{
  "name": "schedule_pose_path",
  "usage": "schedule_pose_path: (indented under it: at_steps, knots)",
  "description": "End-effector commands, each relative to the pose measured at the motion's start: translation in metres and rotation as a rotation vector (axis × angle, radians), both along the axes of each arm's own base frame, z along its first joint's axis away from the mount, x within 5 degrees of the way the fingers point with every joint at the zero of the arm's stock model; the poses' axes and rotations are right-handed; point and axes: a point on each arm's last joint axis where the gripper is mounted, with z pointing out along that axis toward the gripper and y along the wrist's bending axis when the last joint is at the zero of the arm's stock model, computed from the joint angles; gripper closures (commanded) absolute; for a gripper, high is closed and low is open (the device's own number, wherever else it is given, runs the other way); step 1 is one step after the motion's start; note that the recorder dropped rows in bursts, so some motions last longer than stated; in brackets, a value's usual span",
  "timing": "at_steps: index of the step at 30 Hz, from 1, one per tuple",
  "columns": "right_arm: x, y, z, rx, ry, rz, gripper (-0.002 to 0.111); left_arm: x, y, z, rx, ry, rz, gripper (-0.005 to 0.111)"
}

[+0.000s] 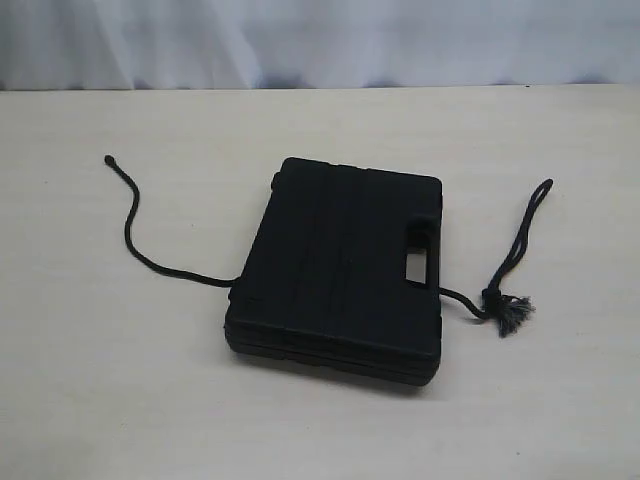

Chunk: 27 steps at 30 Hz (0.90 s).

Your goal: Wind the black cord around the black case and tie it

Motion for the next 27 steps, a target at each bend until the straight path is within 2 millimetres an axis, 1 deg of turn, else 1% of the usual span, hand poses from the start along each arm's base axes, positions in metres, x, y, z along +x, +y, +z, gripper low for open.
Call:
schedule_pose_path:
  at_steps: [1, 12, 14, 16, 17, 18, 19, 21, 22, 23, 24, 27]
  knots:
    - [0.0, 0.0, 0.0, 0.006, -0.006, 0.003, 0.104, 0.0, 0.0, -0.001, 0.0, -0.005, 0.003, 0.107]
    - [0.0, 0.0, 0.0, 0.004, -0.013, 0.005, 0.104, 0.0, 0.0, 0.001, 0.0, -0.02, 0.002, 0.107]
    - [0.001, 0.001, 0.005, 0.001, -0.066, 0.015, 0.104, 0.001, 0.0, 0.003, -0.005, -0.047, 0.001, 0.107]
    - [0.003, 0.003, 0.014, -0.006, -0.164, 0.035, 0.104, 0.001, -0.001, 0.009, -0.019, -0.105, -0.004, 0.107]
    - [0.003, 0.004, 0.017, 0.005, -0.202, 0.042, 0.104, 0.002, -0.001, 0.011, -0.024, -0.136, -0.006, 0.107]
    - [0.003, 0.005, 0.02, 0.053, -0.238, 0.047, 0.104, 0.002, -0.001, 0.014, -0.031, -0.168, -0.008, 0.107]
    - [0.003, 0.007, 0.025, 0.229, -0.304, 0.045, 0.104, 0.002, -0.002, 0.019, -0.098, -0.213, -0.01, 0.107]
    - [0.003, 0.007, 0.027, 0.386, -0.341, 0.036, 0.104, 0.002, -0.002, 0.025, -0.206, -0.252, -0.007, 0.107]
    - [0.003, 0.007, 0.028, 0.424, -0.348, 0.033, 0.104, 0.002, -0.002, 0.027, -0.258, -0.273, -0.003, 0.107]
    - [0.003, 0.007, 0.029, 0.46, -0.366, 0.029, 0.104, 0.001, -0.001, 0.033, -0.378, -0.314, 0.01, 0.107]
    - [0.003, 0.006, 0.031, 0.458, -0.381, 0.028, 0.104, 0.001, 0.0, 0.035, -0.433, -0.326, 0.018, 0.107]
    - [0.003, 0.006, 0.031, 0.458, -0.381, 0.028, 0.104, 0.0, 0.004, 0.041, -0.531, -0.388, 0.04, 0.107]
